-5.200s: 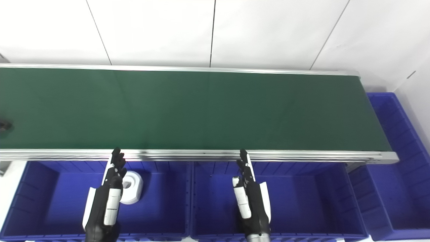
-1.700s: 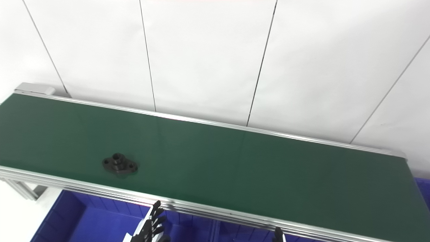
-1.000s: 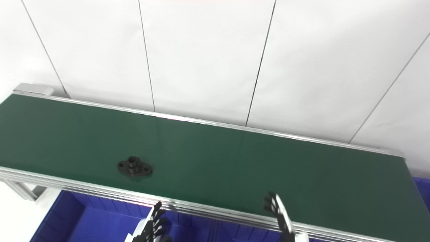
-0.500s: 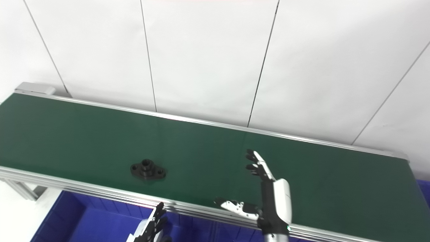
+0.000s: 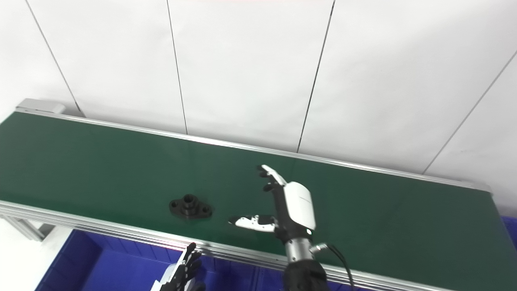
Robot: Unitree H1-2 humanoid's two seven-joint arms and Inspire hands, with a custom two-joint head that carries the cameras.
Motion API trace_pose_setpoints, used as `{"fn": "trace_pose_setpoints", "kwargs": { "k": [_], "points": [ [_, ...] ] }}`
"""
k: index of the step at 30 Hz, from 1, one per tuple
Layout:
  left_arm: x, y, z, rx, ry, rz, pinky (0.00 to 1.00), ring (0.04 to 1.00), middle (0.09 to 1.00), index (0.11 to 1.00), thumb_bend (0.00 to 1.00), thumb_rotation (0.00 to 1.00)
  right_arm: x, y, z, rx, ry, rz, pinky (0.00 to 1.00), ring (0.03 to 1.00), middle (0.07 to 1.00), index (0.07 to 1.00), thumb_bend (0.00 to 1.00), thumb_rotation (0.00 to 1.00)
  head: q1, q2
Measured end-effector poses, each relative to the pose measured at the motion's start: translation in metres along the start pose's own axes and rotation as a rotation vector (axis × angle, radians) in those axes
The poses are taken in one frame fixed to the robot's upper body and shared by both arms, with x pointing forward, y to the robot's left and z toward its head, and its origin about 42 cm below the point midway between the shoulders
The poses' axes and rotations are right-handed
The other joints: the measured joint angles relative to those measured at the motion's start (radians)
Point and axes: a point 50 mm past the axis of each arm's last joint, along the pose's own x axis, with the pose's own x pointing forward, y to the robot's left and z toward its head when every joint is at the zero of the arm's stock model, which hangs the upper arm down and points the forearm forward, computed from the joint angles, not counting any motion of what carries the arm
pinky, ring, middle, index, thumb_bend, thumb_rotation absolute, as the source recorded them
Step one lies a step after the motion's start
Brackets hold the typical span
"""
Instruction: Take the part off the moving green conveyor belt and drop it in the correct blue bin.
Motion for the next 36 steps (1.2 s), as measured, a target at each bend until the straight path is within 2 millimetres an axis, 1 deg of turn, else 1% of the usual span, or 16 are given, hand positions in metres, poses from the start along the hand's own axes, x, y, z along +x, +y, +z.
{"fn": "trace_pose_setpoints", "kwargs": {
  "k": [2, 7, 13, 15, 17, 19, 23, 25, 26, 27, 29, 32, 33, 34, 35, 36],
  "points": [
    [0.000, 0.000, 0.000, 0.000, 0.000, 0.005, 0.90, 0.921, 0.949, 1.000, 0.54, 0.87, 0.004, 0.004, 0.003, -0.027, -0.001, 0.029, 0.70, 0.690, 0.802, 0.809, 0.99, 0.37, 0.005, 0.003],
    [-0.002, 0.000, -0.001, 0.000, 0.005, 0.007, 0.89, 0.914, 0.937, 1.000, 0.56, 0.87, 0.013, 0.013, 0.010, -0.121, -0.024, 0.099, 0.70, 0.673, 0.788, 0.798, 1.00, 0.38, 0.015, 0.012],
    [-0.002, 0.000, -0.001, 0.002, 0.021, 0.007, 0.89, 0.928, 0.955, 1.000, 0.56, 0.89, 0.022, 0.022, 0.009, -0.222, -0.052, 0.149, 0.72, 0.692, 0.766, 0.785, 1.00, 0.39, 0.018, 0.018],
    [-0.002, 0.000, -0.001, 0.002, 0.029, 0.008, 0.87, 0.921, 0.954, 1.000, 0.56, 0.89, 0.023, 0.025, 0.009, -0.241, -0.058, 0.163, 0.74, 0.703, 0.768, 0.788, 1.00, 0.41, 0.021, 0.021],
    [-0.003, 0.000, -0.002, 0.003, 0.040, 0.008, 0.87, 0.931, 0.963, 1.000, 0.57, 0.90, 0.025, 0.027, 0.009, -0.252, -0.054, 0.179, 0.77, 0.713, 0.777, 0.791, 1.00, 0.42, 0.023, 0.023],
    [-0.003, 0.000, -0.002, 0.003, 0.045, 0.007, 0.88, 0.938, 0.970, 1.000, 0.57, 0.90, 0.027, 0.028, 0.009, -0.263, -0.039, 0.196, 0.77, 0.717, 0.782, 0.795, 1.00, 0.43, 0.025, 0.028],
    [-0.003, 0.000, -0.002, 0.002, 0.049, 0.007, 0.90, 0.955, 0.989, 1.000, 0.52, 0.89, 0.029, 0.033, 0.010, -0.287, -0.034, 0.229, 0.79, 0.724, 0.780, 0.768, 1.00, 0.41, 0.029, 0.031],
    [-0.003, 0.000, -0.002, 0.002, 0.053, 0.006, 0.92, 0.961, 0.993, 1.000, 0.50, 0.88, 0.029, 0.035, 0.012, -0.296, -0.038, 0.238, 0.79, 0.715, 0.752, 0.741, 1.00, 0.39, 0.034, 0.035],
    [-0.004, 0.000, -0.002, 0.002, 0.053, 0.006, 0.93, 0.962, 0.993, 1.000, 0.49, 0.87, 0.029, 0.035, 0.012, -0.300, -0.036, 0.245, 0.80, 0.698, 0.723, 0.725, 0.99, 0.39, 0.037, 0.040],
    [-0.004, -0.001, -0.001, 0.002, 0.052, 0.006, 0.93, 0.962, 0.993, 1.000, 0.49, 0.87, 0.029, 0.036, 0.012, -0.302, -0.031, 0.248, 0.80, 0.696, 0.721, 0.723, 0.99, 0.38, 0.037, 0.040],
    [-0.004, -0.001, -0.001, 0.002, 0.050, 0.006, 0.95, 0.964, 0.993, 1.000, 0.48, 0.86, 0.031, 0.034, 0.012, -0.305, -0.024, 0.243, 0.78, 0.645, 0.659, 0.687, 0.93, 0.35, 0.038, 0.044],
    [-0.005, -0.001, 0.000, 0.002, 0.049, 0.006, 0.95, 0.964, 0.991, 1.000, 0.48, 0.85, 0.032, 0.033, 0.010, -0.309, -0.008, 0.230, 0.73, 0.594, 0.600, 0.646, 0.86, 0.31, 0.038, 0.051],
    [-0.005, -0.001, 0.000, 0.002, 0.050, 0.006, 0.96, 0.965, 0.989, 1.000, 0.48, 0.85, 0.032, 0.034, 0.009, -0.310, -0.005, 0.226, 0.66, 0.554, 0.563, 0.621, 0.81, 0.28, 0.037, 0.055],
    [-0.005, -0.001, 0.000, 0.004, 0.054, 0.005, 0.96, 0.965, 0.989, 1.000, 0.48, 0.85, 0.032, 0.034, 0.008, -0.310, -0.002, 0.217, 0.51, 0.459, 0.493, 0.551, 0.66, 0.21, 0.037, 0.057],
    [-0.005, -0.001, 0.000, 0.005, 0.055, 0.005, 0.96, 0.965, 0.989, 1.000, 0.48, 0.85, 0.033, 0.034, 0.006, -0.312, 0.001, 0.209, 0.49, 0.446, 0.483, 0.539, 0.63, 0.20, 0.037, 0.057],
    [-0.005, -0.001, 0.001, 0.005, 0.055, 0.004, 0.96, 0.965, 0.989, 1.000, 0.48, 0.85, 0.034, 0.034, 0.005, -0.314, 0.003, 0.201, 0.45, 0.421, 0.465, 0.515, 0.58, 0.17, 0.037, 0.058]
  ]
}}
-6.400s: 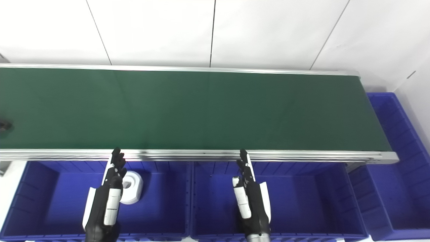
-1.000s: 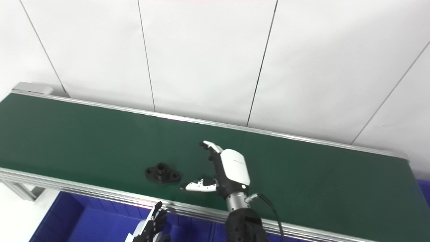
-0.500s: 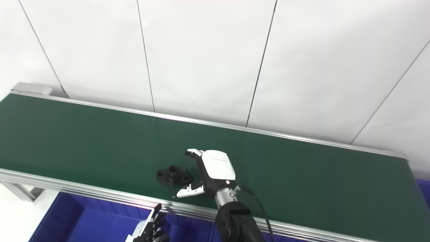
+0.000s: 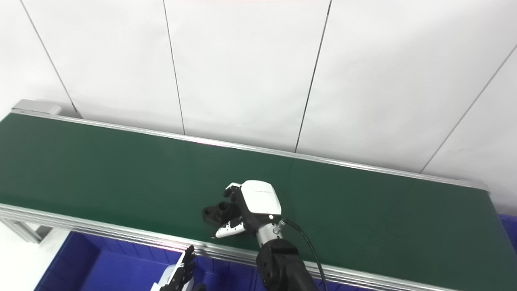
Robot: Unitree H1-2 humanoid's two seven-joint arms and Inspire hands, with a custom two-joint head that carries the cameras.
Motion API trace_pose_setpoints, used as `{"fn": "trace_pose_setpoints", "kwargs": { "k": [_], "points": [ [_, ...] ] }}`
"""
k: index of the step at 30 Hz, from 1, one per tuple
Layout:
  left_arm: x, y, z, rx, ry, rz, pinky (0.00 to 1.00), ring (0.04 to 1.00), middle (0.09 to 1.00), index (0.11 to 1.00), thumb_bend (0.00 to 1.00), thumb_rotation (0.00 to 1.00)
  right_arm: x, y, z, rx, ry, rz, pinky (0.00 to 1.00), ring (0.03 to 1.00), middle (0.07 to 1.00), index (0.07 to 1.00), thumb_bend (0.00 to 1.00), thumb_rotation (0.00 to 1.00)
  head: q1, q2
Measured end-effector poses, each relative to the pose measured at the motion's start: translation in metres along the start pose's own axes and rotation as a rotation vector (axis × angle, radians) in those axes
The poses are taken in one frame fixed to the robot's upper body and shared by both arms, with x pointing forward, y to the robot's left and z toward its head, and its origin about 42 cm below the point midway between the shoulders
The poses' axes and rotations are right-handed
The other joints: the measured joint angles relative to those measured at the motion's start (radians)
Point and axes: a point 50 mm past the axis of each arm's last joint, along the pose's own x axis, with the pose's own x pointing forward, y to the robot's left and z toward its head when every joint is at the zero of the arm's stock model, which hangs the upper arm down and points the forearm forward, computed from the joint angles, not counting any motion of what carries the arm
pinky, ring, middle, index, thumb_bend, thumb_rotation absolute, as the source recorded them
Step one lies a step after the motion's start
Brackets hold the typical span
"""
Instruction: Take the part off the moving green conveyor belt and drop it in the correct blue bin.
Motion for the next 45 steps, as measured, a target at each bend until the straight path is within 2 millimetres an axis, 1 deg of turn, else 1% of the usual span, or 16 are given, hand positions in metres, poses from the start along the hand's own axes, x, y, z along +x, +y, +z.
{"fn": "trace_pose_setpoints", "kwargs": {
  "k": [1, 2, 4, 6, 7, 10, 13, 16, 20, 25, 32, 35, 39, 41, 42, 45],
  "points": [
    [0.000, 0.000, 0.001, 0.001, 0.001, -0.001, 0.97, 0.965, 0.985, 1.000, 0.49, 0.85, 0.001, 0.000, -0.001, -0.001, 0.002, -0.003, 0.36, 0.349, 0.398, 0.499, 0.54, 0.15, 0.000, 0.003],
    [-0.001, 0.000, 0.001, 0.001, 0.001, -0.003, 0.97, 0.965, 0.984, 1.000, 0.49, 0.85, 0.001, 0.001, -0.001, 0.002, 0.004, -0.007, 0.33, 0.325, 0.376, 0.493, 0.53, 0.14, 0.000, 0.003],
    [-0.001, 0.000, 0.002, 0.001, -0.001, -0.004, 0.98, 0.963, 0.977, 1.000, 0.50, 0.85, 0.000, 0.003, -0.002, 0.012, 0.009, -0.014, 0.35, 0.369, 0.408, 0.488, 0.52, 0.14, -0.002, 0.008],
    [-0.001, 0.000, 0.002, 0.002, -0.001, -0.008, 0.96, 0.951, 0.962, 1.000, 0.51, 0.84, 0.000, 0.005, -0.002, 0.012, 0.007, -0.010, 0.34, 0.378, 0.435, 0.487, 0.51, 0.14, -0.006, 0.009],
    [-0.001, 0.000, 0.003, 0.002, 0.000, -0.010, 0.95, 0.945, 0.955, 1.000, 0.52, 0.85, -0.001, 0.006, -0.001, 0.008, 0.007, -0.004, 0.29, 0.354, 0.426, 0.506, 0.52, 0.07, -0.008, 0.009],
    [-0.002, 0.000, 0.004, 0.000, -0.001, -0.009, 0.92, 0.931, 0.944, 1.000, 0.53, 0.85, -0.001, 0.006, -0.002, -0.012, 0.022, 0.018, 0.23, 0.310, 0.462, 0.494, 0.52, 0.01, -0.011, 0.009],
    [-0.004, 0.001, 0.008, -0.002, -0.009, -0.006, 0.90, 0.918, 0.933, 1.000, 0.55, 0.87, 0.003, 0.001, 0.001, -0.041, 0.033, 0.039, 0.20, 0.294, 0.475, 0.488, 0.53, 0.00, -0.014, 0.008],
    [-0.004, 0.001, 0.007, -0.001, 0.006, -0.006, 0.90, 0.910, 0.920, 1.000, 0.55, 0.87, 0.005, -0.004, -0.003, -0.076, 0.050, 0.054, 0.18, 0.262, 0.473, 0.487, 0.53, 0.00, -0.023, 0.009],
    [-0.004, 0.000, 0.007, -0.002, 0.010, -0.006, 0.91, 0.910, 0.915, 1.000, 0.54, 0.86, 0.005, -0.008, -0.008, -0.086, 0.075, 0.061, 0.16, 0.237, 0.471, 0.487, 0.53, 0.00, -0.031, 0.011],
    [-0.004, 0.000, 0.007, -0.001, 0.009, -0.009, 0.88, 0.901, 0.897, 1.000, 0.54, 0.87, 0.003, -0.013, -0.011, -0.087, 0.108, 0.067, 0.21, 0.291, 0.474, 0.488, 0.53, 0.00, -0.038, 0.011],
    [-0.004, 0.000, 0.008, -0.009, 0.009, -0.013, 0.86, 0.881, 0.869, 1.000, 0.55, 0.88, -0.010, -0.019, -0.016, -0.044, 0.124, 0.058, 0.20, 0.280, 0.473, 0.489, 0.53, 0.00, -0.055, 0.008],
    [-0.004, 0.000, 0.008, -0.011, 0.010, -0.017, 0.82, 0.854, 0.848, 1.000, 0.55, 0.88, -0.017, -0.020, -0.013, -0.010, 0.115, 0.074, 0.21, 0.291, 0.474, 0.489, 0.53, 0.00, -0.064, 0.011],
    [-0.004, 0.000, 0.008, -0.011, 0.010, -0.017, 0.75, 0.813, 0.840, 1.000, 0.53, 0.88, -0.022, -0.026, -0.008, 0.012, 0.108, 0.114, 0.17, 0.233, 0.471, 0.488, 0.53, 0.00, -0.072, 0.015],
    [-0.004, 0.000, 0.009, -0.011, 0.005, -0.016, 0.76, 0.803, 0.836, 0.999, 0.52, 0.88, -0.026, -0.032, -0.004, 0.030, 0.101, 0.128, 0.16, 0.224, 0.470, 0.488, 0.53, 0.00, -0.081, 0.018],
    [-0.004, 0.001, 0.011, -0.010, 0.000, -0.015, 0.81, 0.824, 0.835, 0.999, 0.50, 0.89, -0.028, -0.037, -0.002, 0.035, 0.092, 0.126, 0.17, 0.235, 0.470, 0.488, 0.53, 0.00, -0.090, 0.023],
    [-0.004, 0.002, 0.016, -0.009, -0.017, -0.012, 0.82, 0.820, 0.839, 1.000, 0.49, 0.92, -0.032, -0.060, 0.003, 0.041, 0.074, 0.098, 0.16, 0.227, 0.470, 0.487, 0.53, 0.00, -0.132, 0.038]
  ]
}}
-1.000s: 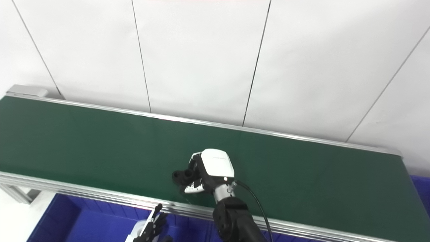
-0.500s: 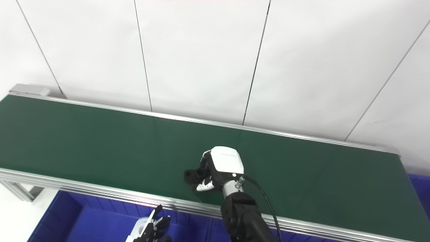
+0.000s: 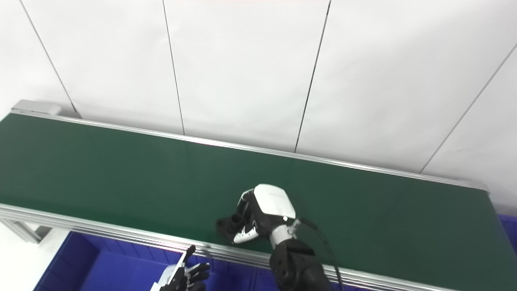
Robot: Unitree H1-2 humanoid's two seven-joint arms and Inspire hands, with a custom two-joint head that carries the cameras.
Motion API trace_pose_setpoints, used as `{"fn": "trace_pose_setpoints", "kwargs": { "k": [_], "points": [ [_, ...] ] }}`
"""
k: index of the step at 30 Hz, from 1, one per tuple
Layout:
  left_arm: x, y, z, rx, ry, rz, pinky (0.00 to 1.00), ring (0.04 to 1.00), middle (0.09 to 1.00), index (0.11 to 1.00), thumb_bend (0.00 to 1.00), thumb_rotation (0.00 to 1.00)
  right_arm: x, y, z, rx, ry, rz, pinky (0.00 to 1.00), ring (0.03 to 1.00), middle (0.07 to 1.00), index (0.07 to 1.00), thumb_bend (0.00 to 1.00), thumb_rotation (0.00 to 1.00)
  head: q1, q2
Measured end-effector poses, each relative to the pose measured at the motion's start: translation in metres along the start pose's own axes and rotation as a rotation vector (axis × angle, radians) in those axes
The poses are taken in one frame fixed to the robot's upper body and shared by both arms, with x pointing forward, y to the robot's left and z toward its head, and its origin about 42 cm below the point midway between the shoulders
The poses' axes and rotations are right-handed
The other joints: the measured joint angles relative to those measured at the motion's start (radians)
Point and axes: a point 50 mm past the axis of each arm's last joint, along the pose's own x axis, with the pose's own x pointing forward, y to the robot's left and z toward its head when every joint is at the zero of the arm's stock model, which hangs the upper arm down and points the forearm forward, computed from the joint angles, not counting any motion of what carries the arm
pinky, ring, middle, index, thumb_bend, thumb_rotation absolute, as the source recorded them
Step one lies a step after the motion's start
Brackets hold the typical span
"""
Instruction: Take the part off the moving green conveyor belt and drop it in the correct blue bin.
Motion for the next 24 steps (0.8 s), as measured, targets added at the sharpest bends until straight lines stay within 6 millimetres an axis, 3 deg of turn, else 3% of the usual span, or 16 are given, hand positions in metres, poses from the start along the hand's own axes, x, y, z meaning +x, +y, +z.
{"fn": "trace_pose_setpoints", "kwargs": {
  "k": [4, 6, 9, 12, 14, 16, 17, 18, 24],
  "points": [
    [0.000, 0.000, 0.001, -0.016, -0.001, -0.007, 0.90, 0.833, 0.840, 1.000, 0.46, 0.93, -0.012, -0.033, -0.004, 0.022, 0.033, -0.044, 0.16, 0.225, 0.470, 0.486, 0.53, 0.00, -0.061, 0.021],
    [0.000, 0.001, 0.006, -0.031, -0.015, -0.005, 0.98, 0.886, 0.853, 1.000, 0.47, 0.97, -0.020, -0.045, -0.006, 0.027, 0.057, -0.066, 0.12, 0.184, 0.470, 0.486, 0.53, 0.00, -0.109, 0.032],
    [0.001, 0.002, 0.009, -0.056, -0.023, -0.026, 1.00, 0.918, 0.858, 1.000, 0.49, 1.00, -0.035, -0.056, -0.004, 0.011, 0.091, -0.088, 0.12, 0.179, 0.469, 0.486, 0.53, 0.00, -0.156, 0.047],
    [0.001, 0.002, 0.011, -0.067, -0.015, -0.043, 1.00, 0.938, 0.865, 1.000, 0.53, 1.00, -0.054, -0.056, -0.001, -0.023, 0.127, -0.089, 0.13, 0.196, 0.470, 0.486, 0.53, 0.00, -0.184, 0.057],
    [0.003, 0.003, 0.016, -0.078, -0.030, -0.053, 1.00, 0.948, 0.865, 1.000, 0.56, 1.00, -0.068, -0.050, -0.003, -0.049, 0.161, -0.065, 0.13, 0.195, 0.470, 0.485, 0.53, 0.00, -0.244, 0.072],
    [0.005, 0.004, 0.020, -0.086, -0.044, -0.059, 1.00, 0.946, 0.864, 1.000, 0.57, 1.00, -0.082, -0.045, -0.006, -0.064, 0.189, -0.049, 0.12, 0.194, 0.470, 0.486, 0.53, 0.00, -0.244, 0.072],
    [0.006, 0.004, 0.021, -0.091, -0.048, -0.065, 1.00, 0.946, 0.863, 1.000, 0.59, 1.00, -0.090, -0.044, -0.006, -0.075, 0.205, -0.044, 0.12, 0.194, 0.470, 0.486, 0.53, 0.00, -0.300, 0.090],
    [0.007, 0.005, 0.023, -0.092, -0.054, -0.068, 1.00, 0.944, 0.861, 1.000, 0.59, 1.00, -0.099, -0.041, -0.007, -0.087, 0.227, -0.038, 0.12, 0.195, 0.470, 0.486, 0.53, 0.00, -0.301, 0.091],
    [0.013, 0.034, 0.031, -0.064, -0.067, -0.068, 1.00, 0.964, 0.876, 1.000, 0.59, 1.00, -0.150, -0.022, -0.014, -0.157, 0.366, 0.077, 0.12, 0.200, 0.470, 0.485, 0.53, 0.00, -0.419, 0.144]
  ]
}}
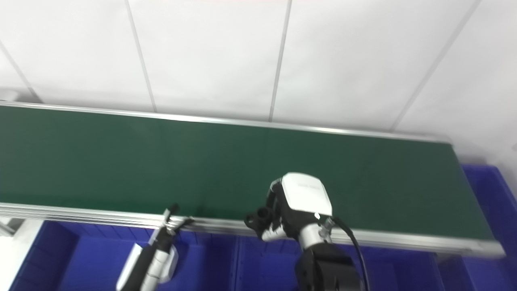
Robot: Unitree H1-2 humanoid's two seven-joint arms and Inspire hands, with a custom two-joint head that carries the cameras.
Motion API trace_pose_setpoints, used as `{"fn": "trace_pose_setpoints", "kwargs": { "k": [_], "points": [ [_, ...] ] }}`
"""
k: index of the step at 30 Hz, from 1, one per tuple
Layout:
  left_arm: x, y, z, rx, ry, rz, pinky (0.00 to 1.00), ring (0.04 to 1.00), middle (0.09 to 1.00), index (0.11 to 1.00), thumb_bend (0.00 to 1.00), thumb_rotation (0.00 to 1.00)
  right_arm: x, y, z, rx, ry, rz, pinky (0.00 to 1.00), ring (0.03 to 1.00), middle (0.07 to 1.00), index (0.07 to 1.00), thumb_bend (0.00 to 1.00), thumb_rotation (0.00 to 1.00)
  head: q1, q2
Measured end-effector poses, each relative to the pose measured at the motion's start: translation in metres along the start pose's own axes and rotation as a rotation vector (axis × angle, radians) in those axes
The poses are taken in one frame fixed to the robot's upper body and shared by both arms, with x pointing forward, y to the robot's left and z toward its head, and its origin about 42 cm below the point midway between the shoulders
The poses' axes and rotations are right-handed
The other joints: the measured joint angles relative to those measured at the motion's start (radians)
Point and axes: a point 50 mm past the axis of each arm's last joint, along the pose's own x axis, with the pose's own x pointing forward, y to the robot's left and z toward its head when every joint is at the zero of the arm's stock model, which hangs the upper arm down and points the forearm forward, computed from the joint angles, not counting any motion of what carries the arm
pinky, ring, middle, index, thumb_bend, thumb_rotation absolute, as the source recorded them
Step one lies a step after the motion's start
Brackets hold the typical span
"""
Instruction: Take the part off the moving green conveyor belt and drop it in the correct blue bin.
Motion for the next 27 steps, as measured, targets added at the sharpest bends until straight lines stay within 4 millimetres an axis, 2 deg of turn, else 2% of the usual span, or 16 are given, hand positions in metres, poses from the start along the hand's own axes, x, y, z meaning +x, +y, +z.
{"fn": "trace_pose_setpoints", "kwargs": {
  "k": [3, 7, 9, 11, 12, 13, 14, 15, 16, 17, 18, 20, 22, 23, 25, 27],
  "points": [
    [0.004, 0.012, 0.004, -0.010, 0.006, 0.000, 1.00, 0.968, 0.896, 1.000, 0.62, 1.00, -0.013, -0.002, -0.001, -0.061, 0.084, 0.055, 0.11, 0.188, 0.470, 0.488, 0.53, 0.00, -0.032, 0.041],
    [0.009, 0.018, 0.015, -0.039, 0.012, -0.019, 1.00, 0.969, 0.887, 1.000, 0.65, 0.98, -0.032, 0.005, 0.002, -0.119, 0.154, 0.106, 0.14, 0.219, 0.471, 0.492, 0.53, 0.00, -0.074, 0.063],
    [0.011, 0.021, 0.019, -0.043, 0.018, -0.017, 1.00, 0.955, 0.870, 1.000, 0.65, 0.98, -0.033, 0.020, -0.001, -0.140, 0.202, 0.164, 0.11, 0.191, 0.469, 0.700, 0.56, 0.00, -0.075, 0.067],
    [0.013, 0.025, 0.022, -0.041, 0.015, -0.011, 1.00, 0.951, 0.863, 1.000, 0.65, 0.98, -0.024, 0.039, -0.007, -0.168, 0.253, 0.223, 0.10, 0.178, 0.468, 0.730, 0.57, 0.00, -0.074, 0.072],
    [0.014, 0.025, 0.023, -0.040, 0.018, -0.012, 1.00, 0.952, 0.860, 1.000, 0.66, 0.98, -0.019, 0.048, -0.010, -0.182, 0.266, 0.247, 0.23, 0.301, 0.485, 0.716, 0.72, 0.17, -0.074, 0.072],
    [0.015, 0.025, 0.024, -0.040, 0.020, -0.013, 1.00, 0.953, 0.859, 1.000, 0.67, 0.97, -0.015, 0.055, -0.013, -0.196, 0.264, 0.248, 0.29, 0.364, 0.494, 0.709, 0.80, 0.27, -0.072, 0.072],
    [0.015, 0.025, 0.024, -0.040, 0.024, -0.013, 1.00, 0.957, 0.858, 1.000, 0.67, 0.97, -0.011, 0.062, -0.017, -0.218, 0.250, 0.245, 0.47, 0.520, 0.597, 0.797, 0.92, 0.43, -0.072, 0.072],
    [0.015, 0.024, 0.024, -0.041, 0.026, -0.013, 1.00, 0.958, 0.858, 1.000, 0.67, 0.97, -0.009, 0.066, -0.020, -0.237, 0.236, 0.231, 0.53, 0.573, 0.633, 0.827, 0.96, 0.49, -0.071, 0.071],
    [0.015, 0.024, 0.024, -0.041, 0.029, -0.011, 1.00, 0.959, 0.848, 1.000, 0.67, 0.96, -0.007, 0.071, -0.026, -0.269, 0.214, 0.200, 0.85, 0.827, 0.872, 0.944, 0.99, 0.64, -0.061, 0.068],
    [0.015, 0.023, 0.023, -0.043, 0.034, -0.009, 1.00, 0.959, 0.847, 1.000, 0.67, 0.95, -0.006, 0.074, -0.031, -0.286, 0.202, 0.182, 0.90, 0.872, 0.914, 0.964, 0.99, 0.67, -0.060, 0.067],
    [0.015, 0.023, 0.023, -0.045, 0.037, -0.007, 1.00, 0.953, 0.844, 1.000, 0.66, 0.96, -0.006, 0.077, -0.036, -0.290, 0.192, 0.160, 0.96, 0.948, 0.965, 0.986, 1.00, 0.77, -0.043, 0.067],
    [0.013, 0.021, 0.023, -0.050, 0.041, -0.002, 1.00, 0.953, 0.847, 1.000, 0.66, 0.97, -0.006, 0.078, -0.039, -0.242, 0.168, 0.118, 0.99, 0.987, 0.991, 0.997, 1.00, 0.86, -0.040, 0.067],
    [0.014, 0.017, 0.023, -0.055, 0.041, -0.005, 1.00, 0.958, 0.851, 1.000, 0.67, 0.97, -0.007, 0.079, -0.035, -0.155, 0.123, 0.079, 0.93, 0.948, 0.998, 1.000, 1.00, 0.93, 0.000, 0.069],
    [0.014, 0.015, 0.023, -0.055, 0.039, -0.010, 1.00, 0.959, 0.858, 1.000, 0.68, 0.98, -0.007, 0.079, -0.032, -0.106, 0.100, 0.065, 0.80, 0.861, 0.981, 1.000, 1.00, 0.92, 0.000, 0.069],
    [0.014, 0.011, 0.024, -0.051, 0.040, -0.015, 1.00, 0.955, 0.857, 1.000, 0.68, 1.00, -0.012, 0.076, -0.030, 0.007, 0.040, -0.002, 0.46, 0.578, 0.881, 0.960, 1.00, 0.87, 0.021, 0.068],
    [0.013, 0.008, 0.023, -0.057, 0.040, -0.016, 1.00, 0.947, 0.852, 1.000, 0.66, 1.00, -0.019, 0.066, -0.029, 0.113, -0.024, -0.106, 0.36, 0.486, 0.788, 0.898, 1.00, 0.87, 0.044, 0.063]
  ]
}}
